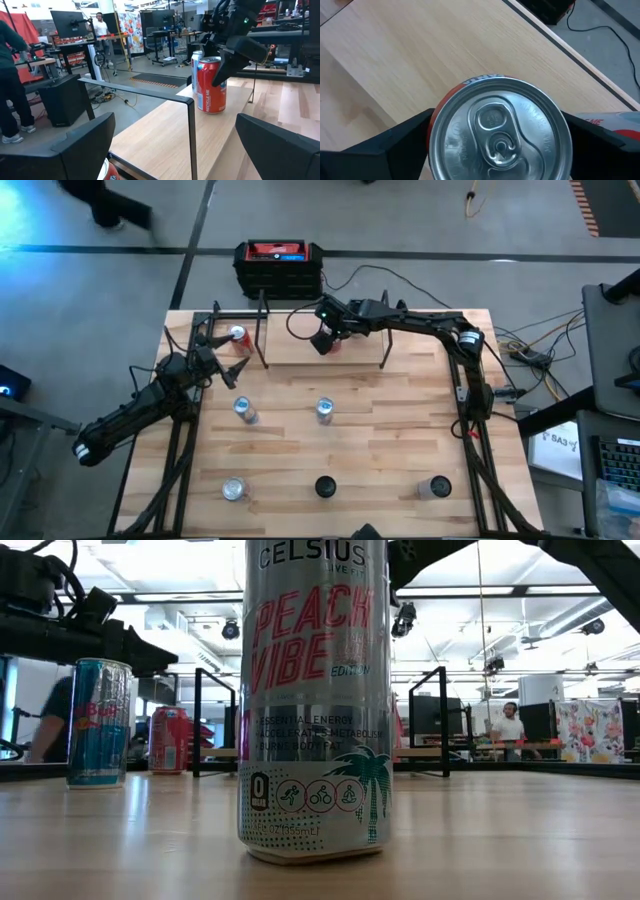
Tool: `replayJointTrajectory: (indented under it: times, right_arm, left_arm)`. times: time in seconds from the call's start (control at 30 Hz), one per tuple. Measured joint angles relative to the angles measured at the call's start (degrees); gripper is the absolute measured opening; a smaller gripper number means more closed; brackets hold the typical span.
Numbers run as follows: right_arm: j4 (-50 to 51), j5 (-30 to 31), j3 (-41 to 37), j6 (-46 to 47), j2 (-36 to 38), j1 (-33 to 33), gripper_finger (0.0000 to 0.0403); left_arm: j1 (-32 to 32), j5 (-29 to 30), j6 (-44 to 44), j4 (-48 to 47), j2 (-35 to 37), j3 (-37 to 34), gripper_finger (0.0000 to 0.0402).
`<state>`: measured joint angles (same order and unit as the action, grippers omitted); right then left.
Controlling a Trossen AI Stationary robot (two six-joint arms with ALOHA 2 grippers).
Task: Place canned beverage on shelf
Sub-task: Put the bottom red soda can on the shelf
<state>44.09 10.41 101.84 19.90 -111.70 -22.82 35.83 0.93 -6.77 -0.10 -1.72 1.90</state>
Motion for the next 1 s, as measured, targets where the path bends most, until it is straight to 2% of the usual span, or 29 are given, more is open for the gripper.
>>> replayJointTrajectory:
  times: [0.2,0.63,0.77,1.0]
  right_arm:
    - [0.12,-0.02,0.0,0.58,0.0,0.01,0.037]
    - [7.14,1.96,0.0,15.85,0.04,2.46,0.037]
    - [7.22,5.96,0.0,17.13,0.04,4.51,0.037]
    - [7.24,16.72,0.0,21.54,0.04,9.42,0.037]
  left_arm:
    - [-0.02,0.0,0.0,0.0,0.0,-0.01,0.0398]
    - [-0.01,-0.01,-0.01,0.0,0.0,0.01,0.0398]
    - [-0.01,0.0,-0.01,0.0,0.0,-0.01,0.0398]
    - [-0.02,0.0,0.0,0.0,0.0,0.01,0.0398]
